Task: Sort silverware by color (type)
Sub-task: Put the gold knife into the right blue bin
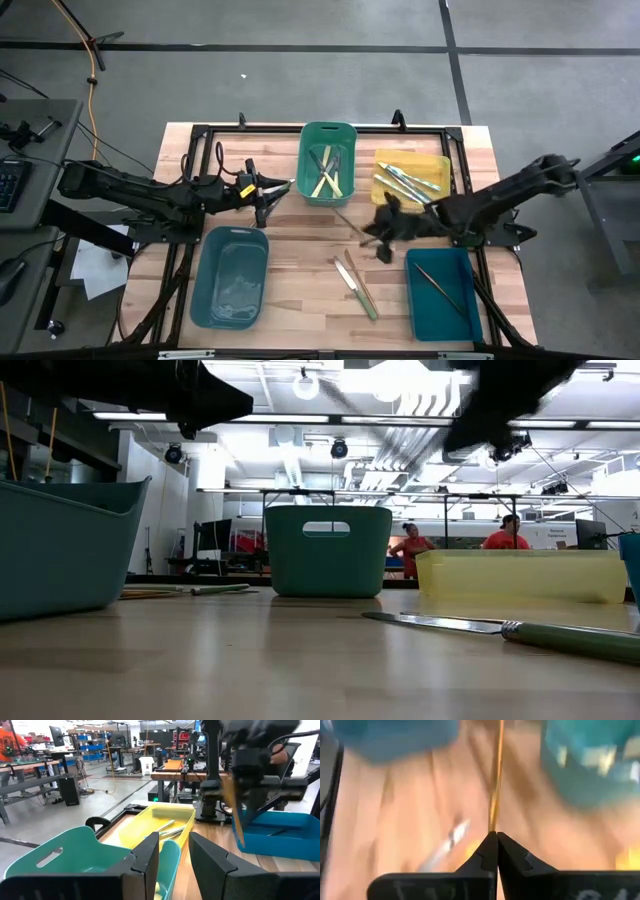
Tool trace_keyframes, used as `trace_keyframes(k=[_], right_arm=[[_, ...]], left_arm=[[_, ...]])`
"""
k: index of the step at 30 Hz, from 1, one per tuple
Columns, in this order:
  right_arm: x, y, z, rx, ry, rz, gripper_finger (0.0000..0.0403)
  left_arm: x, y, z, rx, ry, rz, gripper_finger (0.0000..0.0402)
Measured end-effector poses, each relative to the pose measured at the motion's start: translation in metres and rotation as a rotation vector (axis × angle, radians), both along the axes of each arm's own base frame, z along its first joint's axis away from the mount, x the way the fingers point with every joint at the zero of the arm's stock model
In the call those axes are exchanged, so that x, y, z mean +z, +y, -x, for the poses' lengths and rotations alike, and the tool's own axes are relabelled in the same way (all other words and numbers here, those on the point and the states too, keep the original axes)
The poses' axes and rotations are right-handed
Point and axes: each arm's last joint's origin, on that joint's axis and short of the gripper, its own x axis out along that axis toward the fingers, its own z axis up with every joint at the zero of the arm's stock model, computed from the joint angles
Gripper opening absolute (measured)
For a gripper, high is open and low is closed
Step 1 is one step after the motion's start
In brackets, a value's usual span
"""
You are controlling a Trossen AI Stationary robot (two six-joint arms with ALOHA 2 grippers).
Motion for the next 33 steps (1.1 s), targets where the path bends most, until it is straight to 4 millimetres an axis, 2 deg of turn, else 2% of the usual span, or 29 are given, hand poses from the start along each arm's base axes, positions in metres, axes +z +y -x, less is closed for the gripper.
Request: trace_keyframes(k=[4, 7, 12, 16, 22, 24, 28, 33], right_arm=[[0.025, 0.025, 0.027, -0.021, 0.290, -0.152, 0.0005], [0.038, 0.048, 0.045, -0.016, 0.433, -0.259, 0.0005], [0.046, 0.067, 0.067, -0.098, 0.493, -0.311, 0.0003], [0.046, 0.071, 0.068, -0.136, 0.450, -0.296, 0.0002], [0.044, 0.070, 0.057, -0.145, 0.393, -0.265, 0.0001], [0.043, 0.068, 0.048, -0.162, 0.332, -0.238, 0.0001], [0.035, 0.064, 0.016, -0.135, 0.221, -0.133, 0.0000], [0.011, 0.052, -0.034, -0.079, 0.189, -0.064, 0.0020]], left_arm=[[0.001, 0.000, 0.000, 0.000, -0.008, 0.000, 0.0102], [0.001, 0.000, 0.000, 0.000, -0.008, 0.000, 0.0102], [0.001, 0.000, 0.000, 0.000, -0.008, 0.000, 0.0102], [0.001, 0.000, 0.000, 0.000, -0.009, 0.000, 0.0102], [0.001, 0.000, 0.000, 0.000, -0.010, 0.000, 0.0102], [0.001, 0.000, 0.000, 0.001, -0.009, 0.000, 0.0102], [0.001, 0.000, 0.000, 0.000, -0.008, 0.000, 0.0102], [0.001, 0.000, 0.000, 0.001, -0.008, 0.000, 0.0102]])
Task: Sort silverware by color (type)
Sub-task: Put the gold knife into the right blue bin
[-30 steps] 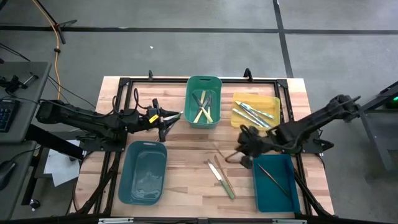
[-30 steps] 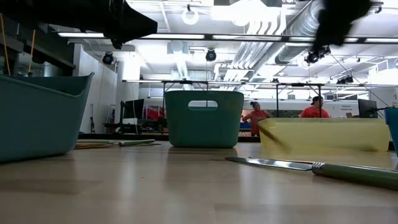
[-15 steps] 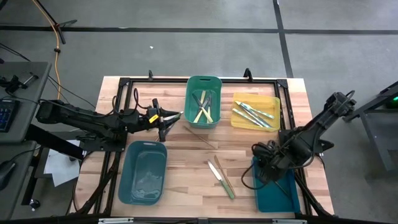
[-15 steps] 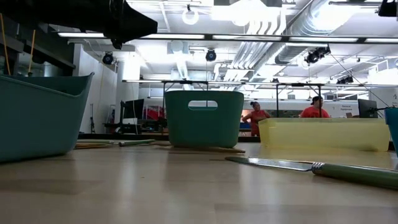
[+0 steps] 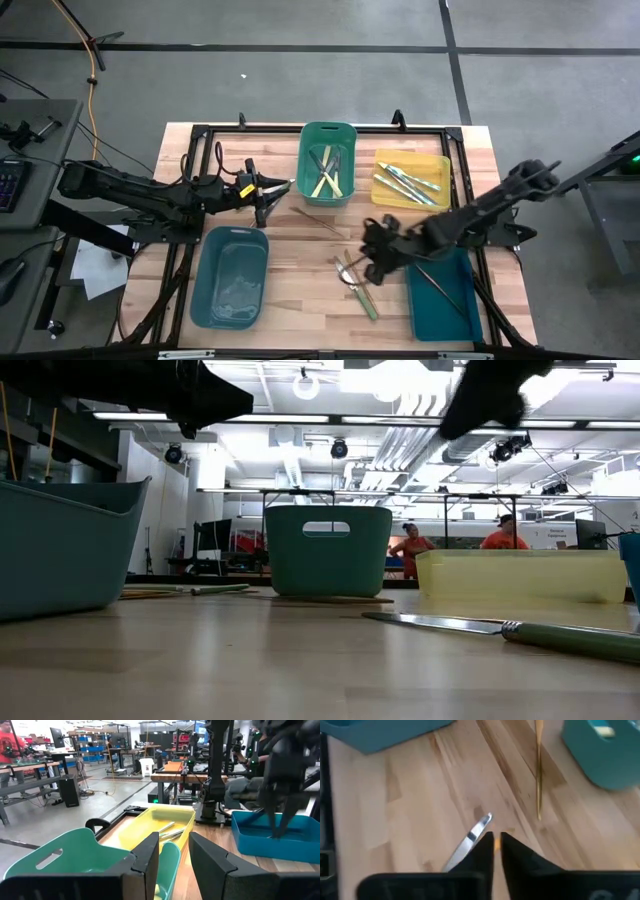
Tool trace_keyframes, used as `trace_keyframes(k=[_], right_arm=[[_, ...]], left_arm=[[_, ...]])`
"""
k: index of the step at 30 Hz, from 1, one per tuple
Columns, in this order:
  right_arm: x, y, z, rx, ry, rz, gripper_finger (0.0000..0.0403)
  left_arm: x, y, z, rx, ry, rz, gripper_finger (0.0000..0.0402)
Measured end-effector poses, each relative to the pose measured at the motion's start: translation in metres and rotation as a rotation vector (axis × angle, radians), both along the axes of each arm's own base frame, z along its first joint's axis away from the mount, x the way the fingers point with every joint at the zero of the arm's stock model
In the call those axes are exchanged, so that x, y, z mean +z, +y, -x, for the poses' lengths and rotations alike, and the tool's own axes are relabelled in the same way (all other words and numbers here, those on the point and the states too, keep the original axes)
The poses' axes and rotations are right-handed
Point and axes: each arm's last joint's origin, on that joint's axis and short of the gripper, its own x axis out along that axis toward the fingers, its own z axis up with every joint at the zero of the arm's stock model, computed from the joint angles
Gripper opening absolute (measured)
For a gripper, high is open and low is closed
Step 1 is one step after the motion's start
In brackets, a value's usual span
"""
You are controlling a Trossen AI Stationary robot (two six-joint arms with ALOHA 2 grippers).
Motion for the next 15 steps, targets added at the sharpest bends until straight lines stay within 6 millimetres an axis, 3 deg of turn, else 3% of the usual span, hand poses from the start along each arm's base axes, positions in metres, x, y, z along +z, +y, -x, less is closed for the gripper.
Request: trace_keyframes(k=[7, 11, 15], right_arm=[[-0.044, -0.031, -0.052, 0.016, 0.042, 0.014, 0.0148], [-0.064, -0.036, -0.075, 0.274, 0.008, 0.107, 0.0210], [-0.059, -0.026, -0.096, 0.436, -0.227, 0.110, 0.0225]], left_arm=[[0.000, 0.000, 0.000, 0.000, 0.002, 0.000, 0.0102], [0.000, 0.000, 0.000, 0.000, 0.001, 0.000, 0.0102], [-0.001, 0.000, 0.000, 0.000, 0.006, -0.001, 0.0102]])
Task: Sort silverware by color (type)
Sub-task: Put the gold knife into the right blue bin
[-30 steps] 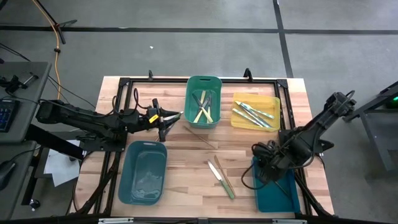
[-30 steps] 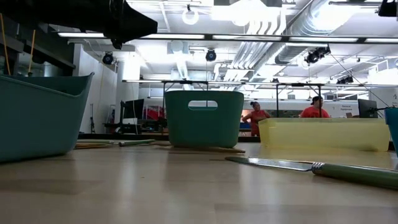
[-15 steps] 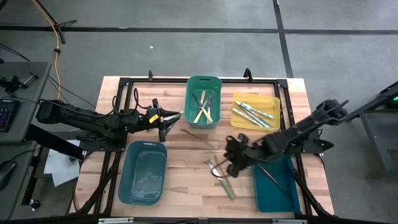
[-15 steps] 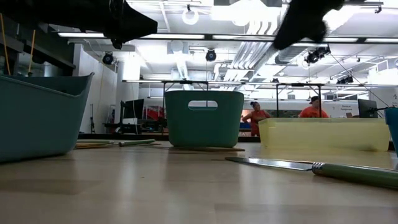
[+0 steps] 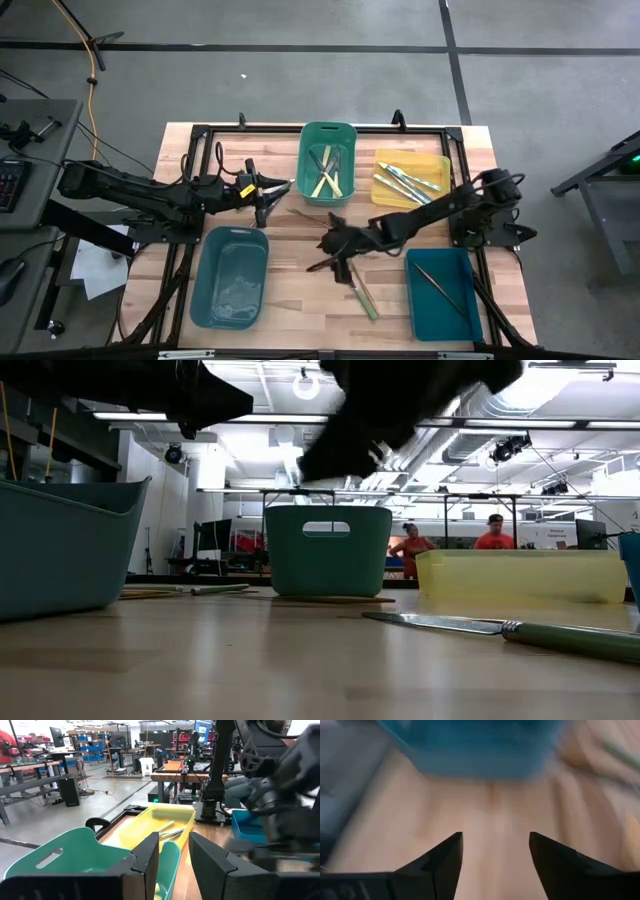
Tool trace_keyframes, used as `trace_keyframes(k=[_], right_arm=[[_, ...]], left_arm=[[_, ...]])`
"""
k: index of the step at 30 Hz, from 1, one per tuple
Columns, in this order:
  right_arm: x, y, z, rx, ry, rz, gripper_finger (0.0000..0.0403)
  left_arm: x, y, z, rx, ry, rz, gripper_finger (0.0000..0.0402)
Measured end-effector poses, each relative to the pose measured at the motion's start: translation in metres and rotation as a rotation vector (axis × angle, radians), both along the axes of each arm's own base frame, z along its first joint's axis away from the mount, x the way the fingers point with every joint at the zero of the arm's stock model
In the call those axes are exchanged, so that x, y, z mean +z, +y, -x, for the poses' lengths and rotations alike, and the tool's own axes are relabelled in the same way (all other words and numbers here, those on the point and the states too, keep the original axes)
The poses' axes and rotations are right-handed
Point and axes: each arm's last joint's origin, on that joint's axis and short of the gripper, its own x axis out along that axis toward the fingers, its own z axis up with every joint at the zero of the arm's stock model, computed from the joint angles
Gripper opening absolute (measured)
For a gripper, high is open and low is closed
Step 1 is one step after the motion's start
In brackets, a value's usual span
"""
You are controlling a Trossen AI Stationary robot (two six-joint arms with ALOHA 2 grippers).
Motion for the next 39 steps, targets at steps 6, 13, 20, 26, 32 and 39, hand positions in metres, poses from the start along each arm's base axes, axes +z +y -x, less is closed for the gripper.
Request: trace_keyframes(k=[6, 13, 20, 26, 32, 39], right_arm=[[0.030, 0.013, -0.013, 0.242, -0.322, -0.187, 0.0212], [0.049, 0.021, -0.013, 0.367, -0.481, -0.313, 0.0194], [0.054, 0.032, -0.008, 0.535, -0.482, -0.411, 0.0188], [0.059, 0.046, -0.003, 0.599, -0.543, -0.394, 0.0188], [0.058, 0.050, -0.001, 0.604, -0.543, -0.389, 0.0188], [0.032, 0.029, -0.008, 0.137, -0.343, -0.181, 0.0188]], left_arm=[[-0.001, 0.000, 0.000, 0.000, 0.005, 0.000, 0.0102], [0.000, 0.000, 0.000, 0.000, 0.005, 0.000, 0.0102], [-0.001, 0.000, 0.000, 0.000, 0.013, -0.011, 0.0102], [-0.001, 0.000, 0.000, 0.000, 0.017, -0.025, 0.0102], [-0.001, 0.000, 0.000, 0.000, 0.017, -0.025, 0.0102], [-0.001, 0.000, 0.000, 0.000, 0.017, -0.025, 0.0102]])
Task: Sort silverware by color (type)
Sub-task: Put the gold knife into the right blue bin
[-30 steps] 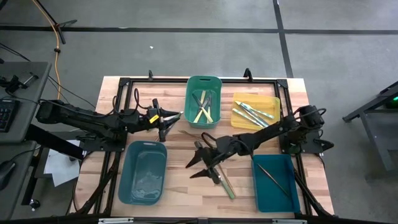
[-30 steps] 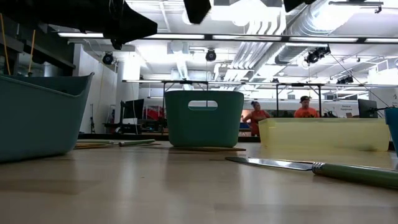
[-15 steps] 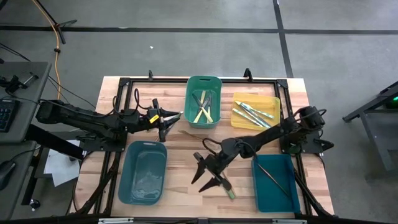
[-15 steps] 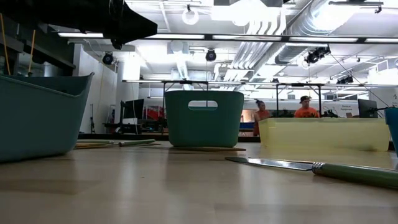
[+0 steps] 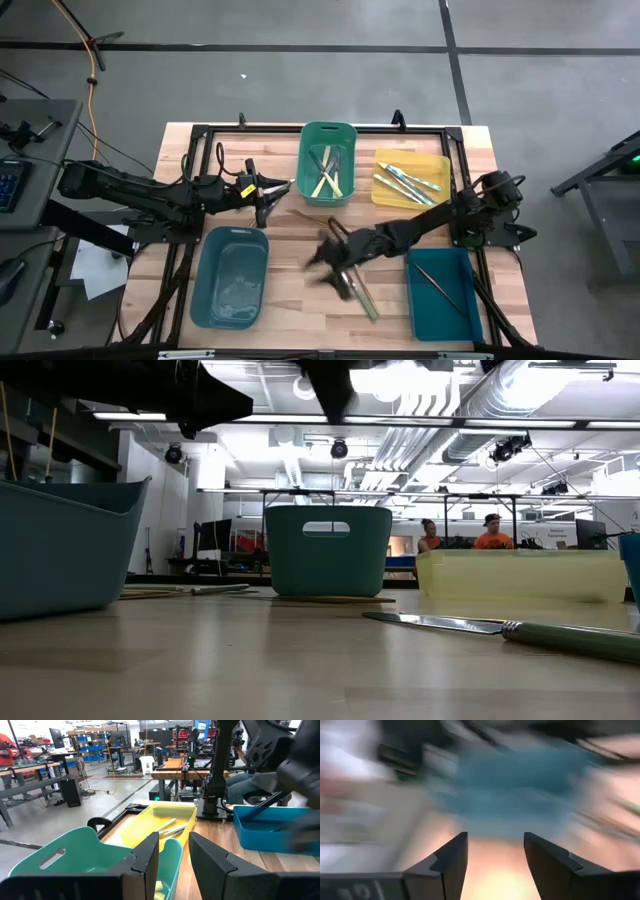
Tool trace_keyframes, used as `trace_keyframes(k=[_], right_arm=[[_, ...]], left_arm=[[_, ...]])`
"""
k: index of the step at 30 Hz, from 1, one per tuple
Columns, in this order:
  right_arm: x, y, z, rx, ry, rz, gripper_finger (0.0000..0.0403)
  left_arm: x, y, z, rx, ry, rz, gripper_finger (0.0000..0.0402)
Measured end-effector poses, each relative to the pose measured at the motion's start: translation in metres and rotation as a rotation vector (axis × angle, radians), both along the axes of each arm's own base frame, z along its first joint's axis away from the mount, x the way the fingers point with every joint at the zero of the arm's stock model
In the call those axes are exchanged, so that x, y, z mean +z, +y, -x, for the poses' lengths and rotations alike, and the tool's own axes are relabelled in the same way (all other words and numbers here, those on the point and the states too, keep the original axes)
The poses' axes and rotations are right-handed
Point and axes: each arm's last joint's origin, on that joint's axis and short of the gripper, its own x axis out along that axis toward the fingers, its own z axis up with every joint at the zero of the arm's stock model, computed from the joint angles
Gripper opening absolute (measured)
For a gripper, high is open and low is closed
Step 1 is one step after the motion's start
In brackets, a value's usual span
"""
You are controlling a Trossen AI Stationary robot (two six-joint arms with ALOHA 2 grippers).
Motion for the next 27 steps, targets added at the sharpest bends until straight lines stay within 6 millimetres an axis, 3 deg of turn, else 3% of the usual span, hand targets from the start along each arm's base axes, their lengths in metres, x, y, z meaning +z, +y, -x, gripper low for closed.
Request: trace_keyframes(k=[5, 8, 12, 16, 21, 27], right_arm=[[-0.037, -0.039, 0.012, -0.501, 0.369, 0.258, 0.0188], [-0.046, -0.060, 0.017, -0.630, 0.492, 0.247, 0.0188], [-0.054, -0.079, 0.013, -0.692, 0.516, 0.219, 0.0188], [-0.076, -0.089, 0.006, -0.704, 0.560, 0.230, 0.0188], [-0.104, -0.087, 0.003, -0.663, 0.632, 0.279, 0.0188], [-0.112, -0.079, -0.001, -0.636, 0.606, 0.290, 0.0188]], left_arm=[[0.000, 0.000, 0.000, 0.000, 0.000, 0.000, 0.0102], [0.000, 0.000, 0.000, 0.000, 0.000, 0.000, 0.0102], [0.000, 0.000, 0.000, 0.000, -0.004, 0.000, 0.0102], [0.001, 0.000, 0.000, 0.000, -0.012, 0.007, 0.0102], [0.000, 0.000, 0.000, -0.001, -0.004, 0.007, 0.0102], [0.000, 0.000, 0.000, -0.001, 0.001, 0.007, 0.0102]])
